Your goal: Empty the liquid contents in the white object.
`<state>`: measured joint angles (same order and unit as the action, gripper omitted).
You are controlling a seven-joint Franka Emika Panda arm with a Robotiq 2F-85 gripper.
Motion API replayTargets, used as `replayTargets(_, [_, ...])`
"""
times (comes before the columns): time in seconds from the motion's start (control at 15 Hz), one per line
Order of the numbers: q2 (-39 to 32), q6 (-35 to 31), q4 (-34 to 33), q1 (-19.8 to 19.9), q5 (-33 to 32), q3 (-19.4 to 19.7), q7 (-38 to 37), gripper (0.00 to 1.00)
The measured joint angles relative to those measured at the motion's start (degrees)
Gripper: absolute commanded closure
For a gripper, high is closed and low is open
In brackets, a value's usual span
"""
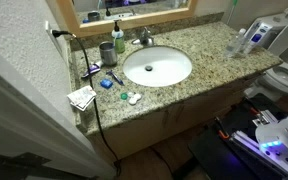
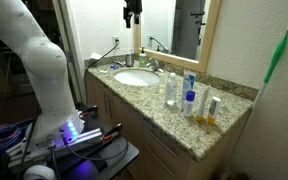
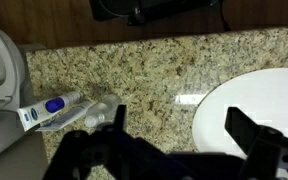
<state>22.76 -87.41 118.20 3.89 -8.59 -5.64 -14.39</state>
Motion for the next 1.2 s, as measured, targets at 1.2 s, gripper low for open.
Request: replayTargets(1.2, [-1.1,-22.7,8.1,-9.4,11.9,-6.6,-11.9,0.00])
